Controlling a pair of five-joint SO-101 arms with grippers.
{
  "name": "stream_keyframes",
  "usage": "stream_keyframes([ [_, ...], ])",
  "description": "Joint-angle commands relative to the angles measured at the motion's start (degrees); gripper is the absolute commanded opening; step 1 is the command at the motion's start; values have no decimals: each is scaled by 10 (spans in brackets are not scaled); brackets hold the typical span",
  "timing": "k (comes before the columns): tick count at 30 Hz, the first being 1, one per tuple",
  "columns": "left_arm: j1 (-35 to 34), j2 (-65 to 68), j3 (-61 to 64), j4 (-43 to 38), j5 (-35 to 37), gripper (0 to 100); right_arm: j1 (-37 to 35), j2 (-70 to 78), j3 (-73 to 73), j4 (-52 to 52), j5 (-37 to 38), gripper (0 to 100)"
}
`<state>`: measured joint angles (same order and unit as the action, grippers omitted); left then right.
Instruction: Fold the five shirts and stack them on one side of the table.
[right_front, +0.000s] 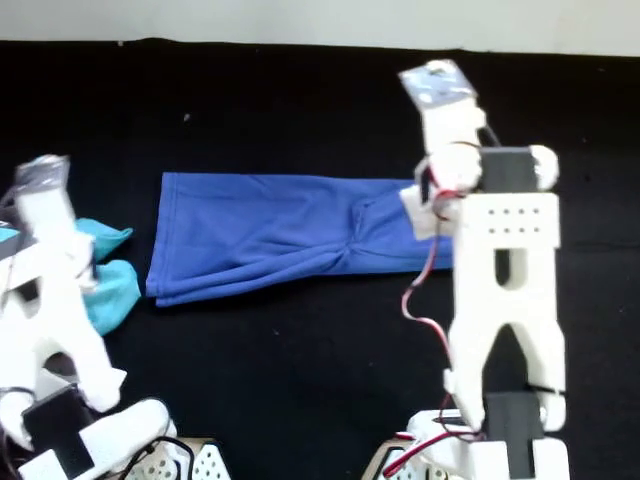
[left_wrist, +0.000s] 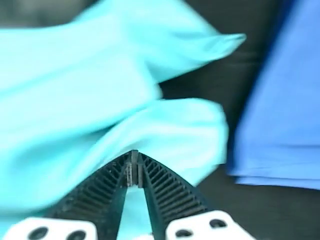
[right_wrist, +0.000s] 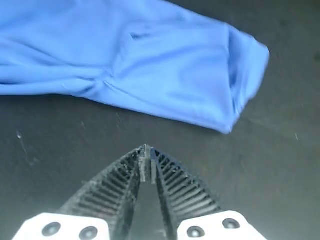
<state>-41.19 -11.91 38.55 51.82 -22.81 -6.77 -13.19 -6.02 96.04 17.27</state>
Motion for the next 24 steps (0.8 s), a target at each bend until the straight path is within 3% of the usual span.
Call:
stream_keyframes([
  [1,-45,41,-21,-10,-62,8,39,-45,55,3,9,6],
  [5,-126,135,-47,-89,-131,8,85,-84,163,-29,9,6],
  [10,-225,263,-239,-73,-144,8,160,-176,285,-95,10,6],
  [14,-235,337,-418,83,-138,8,194,-238,406,-168,10,6],
  [18,-196,367,-543,227,-97,8,200,-275,500,-230,10,9],
  [24,-110,343,-645,385,-91,10,202,-275,545,-249,7,55],
])
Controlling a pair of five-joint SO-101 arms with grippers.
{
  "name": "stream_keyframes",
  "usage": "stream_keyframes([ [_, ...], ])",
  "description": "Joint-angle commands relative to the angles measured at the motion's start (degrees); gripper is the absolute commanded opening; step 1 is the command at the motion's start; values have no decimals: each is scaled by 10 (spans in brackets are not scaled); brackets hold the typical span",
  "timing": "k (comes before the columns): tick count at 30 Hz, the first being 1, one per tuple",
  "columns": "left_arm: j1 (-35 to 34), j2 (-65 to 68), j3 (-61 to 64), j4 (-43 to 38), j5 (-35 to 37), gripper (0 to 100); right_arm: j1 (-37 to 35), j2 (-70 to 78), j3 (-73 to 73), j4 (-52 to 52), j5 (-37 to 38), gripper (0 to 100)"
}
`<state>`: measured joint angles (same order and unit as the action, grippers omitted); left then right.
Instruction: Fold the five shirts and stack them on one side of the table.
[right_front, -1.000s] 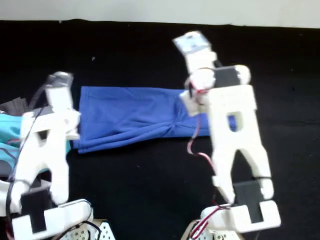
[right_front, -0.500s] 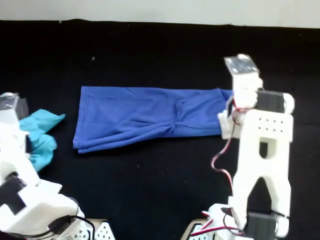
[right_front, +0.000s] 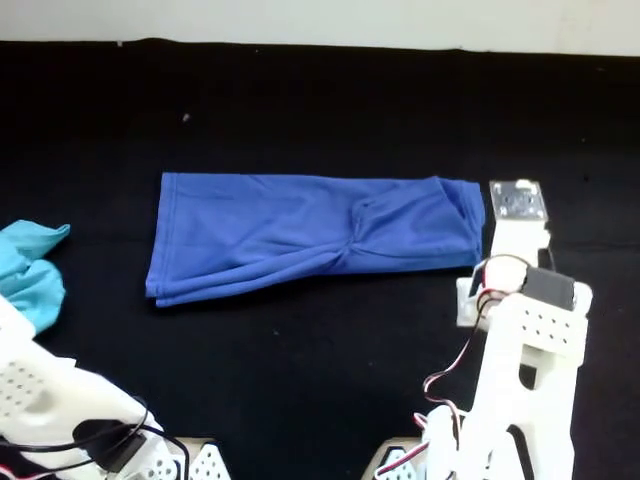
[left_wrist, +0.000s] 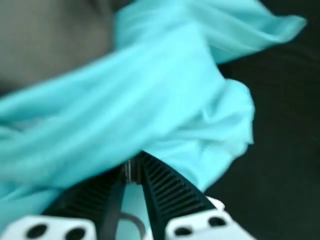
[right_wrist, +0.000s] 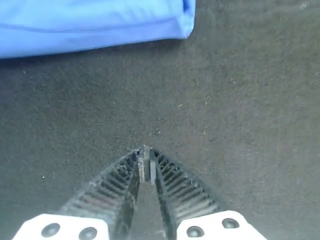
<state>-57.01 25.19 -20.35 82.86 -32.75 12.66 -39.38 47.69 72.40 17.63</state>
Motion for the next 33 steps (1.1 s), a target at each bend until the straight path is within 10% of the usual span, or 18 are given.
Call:
stream_keyframes([
  [1,67,-38,-65,98,15,10,14,-13,12,-13,3,75],
  [10,266,-77,-17,147,68,12,67,-12,18,-11,6,139],
  [15,327,-21,-7,101,103,194,88,-15,18,-7,6,139],
  [33,356,139,-8,-54,184,196,99,-15,19,0,7,139],
])
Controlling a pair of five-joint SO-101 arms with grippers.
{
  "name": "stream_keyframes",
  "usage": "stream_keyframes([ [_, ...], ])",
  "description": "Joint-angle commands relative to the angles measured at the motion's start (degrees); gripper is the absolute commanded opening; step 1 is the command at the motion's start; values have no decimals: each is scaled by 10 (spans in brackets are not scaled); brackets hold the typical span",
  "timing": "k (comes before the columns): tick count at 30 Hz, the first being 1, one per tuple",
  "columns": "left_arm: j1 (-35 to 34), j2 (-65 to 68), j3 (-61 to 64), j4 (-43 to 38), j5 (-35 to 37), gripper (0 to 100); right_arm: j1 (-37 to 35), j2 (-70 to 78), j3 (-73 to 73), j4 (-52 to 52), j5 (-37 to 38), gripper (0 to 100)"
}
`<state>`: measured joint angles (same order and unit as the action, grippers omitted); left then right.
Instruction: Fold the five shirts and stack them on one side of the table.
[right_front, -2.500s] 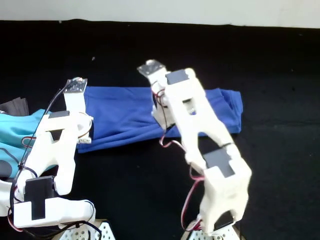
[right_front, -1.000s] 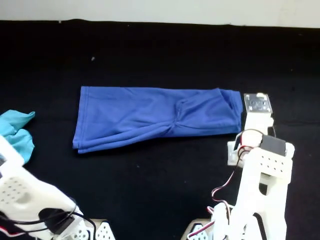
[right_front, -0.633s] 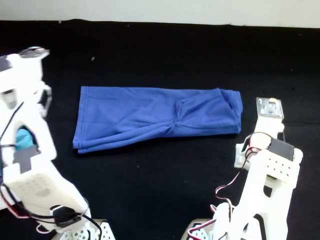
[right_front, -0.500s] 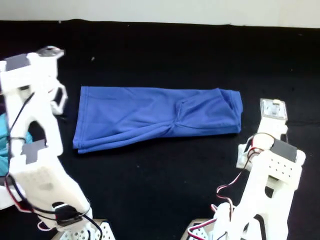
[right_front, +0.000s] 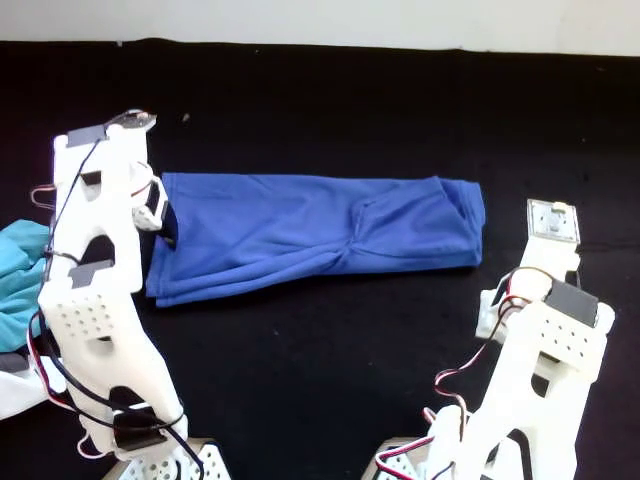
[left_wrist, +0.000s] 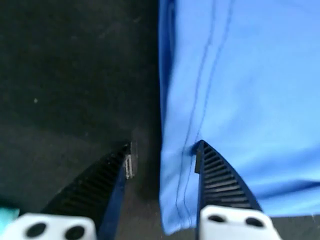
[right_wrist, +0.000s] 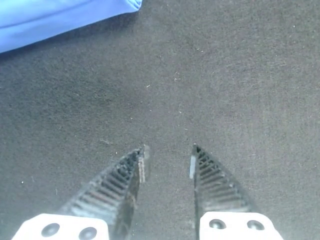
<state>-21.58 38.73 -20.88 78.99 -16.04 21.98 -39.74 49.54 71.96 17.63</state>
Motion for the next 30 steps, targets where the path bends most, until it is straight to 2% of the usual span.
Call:
stream_keyframes([
  [1,3,10,-3,-18,22,196,5,-12,0,5,7,139],
  [6,19,34,-3,-18,24,184,7,-11,2,0,7,138],
  [7,21,36,-3,-18,23,149,9,-13,8,-2,7,133],
  [9,20,36,-3,-18,23,2,25,-14,24,-22,6,96],
  [11,19,36,-3,-17,22,27,55,-13,52,-59,6,55],
  [13,15,36,-4,-18,22,7,87,-12,85,-102,6,30],
  [17,-8,36,-34,-8,3,8,137,-12,140,-159,7,29],
  [24,-59,39,-206,121,-18,8,169,-12,219,-222,7,26],
  [30,-14,29,-286,227,-13,8,168,-13,300,-322,6,22],
])
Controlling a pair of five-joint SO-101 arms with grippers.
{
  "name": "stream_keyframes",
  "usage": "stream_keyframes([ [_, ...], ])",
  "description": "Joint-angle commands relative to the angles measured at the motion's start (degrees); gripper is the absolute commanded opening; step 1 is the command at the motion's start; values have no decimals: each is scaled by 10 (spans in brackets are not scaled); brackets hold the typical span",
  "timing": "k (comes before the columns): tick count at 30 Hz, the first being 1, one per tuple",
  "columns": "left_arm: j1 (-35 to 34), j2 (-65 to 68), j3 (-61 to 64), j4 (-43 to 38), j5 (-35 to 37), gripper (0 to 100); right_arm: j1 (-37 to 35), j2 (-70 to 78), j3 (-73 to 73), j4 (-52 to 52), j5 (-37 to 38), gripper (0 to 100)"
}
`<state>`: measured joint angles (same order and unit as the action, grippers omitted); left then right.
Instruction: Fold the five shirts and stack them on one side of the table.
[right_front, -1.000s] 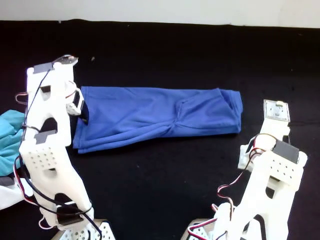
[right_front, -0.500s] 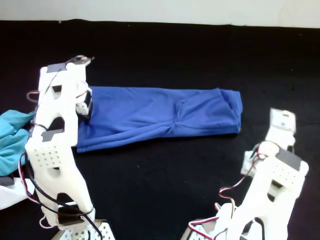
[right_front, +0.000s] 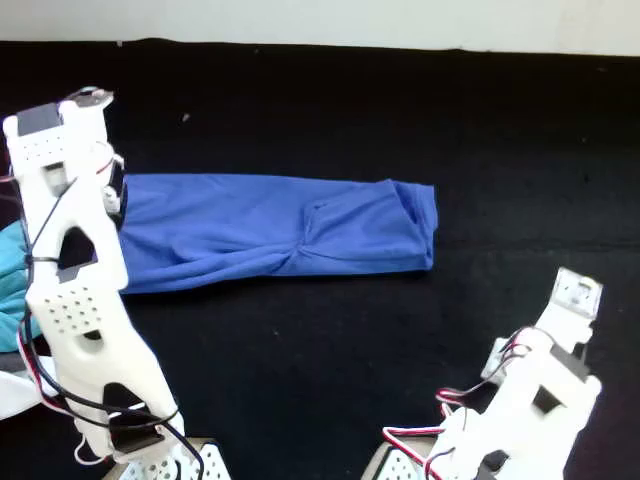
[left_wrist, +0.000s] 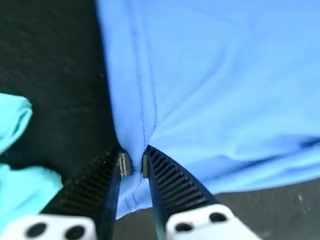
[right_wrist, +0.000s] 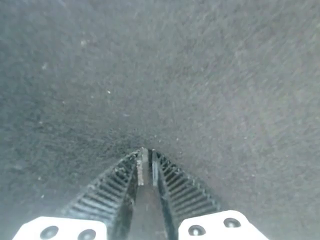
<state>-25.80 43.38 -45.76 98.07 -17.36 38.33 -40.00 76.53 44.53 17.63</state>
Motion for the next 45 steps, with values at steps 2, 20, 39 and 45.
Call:
stream_keyframes([
  [2,51,-43,-36,36,18,8,5,-10,53,-77,6,4],
  [20,513,-181,24,-157,80,8,0,-10,62,-88,3,7],
  [39,562,-41,-98,-238,102,209,0,-10,62,-88,3,7],
  [45,476,-35,-204,-117,102,97,0,-10,62,-88,3,7],
])
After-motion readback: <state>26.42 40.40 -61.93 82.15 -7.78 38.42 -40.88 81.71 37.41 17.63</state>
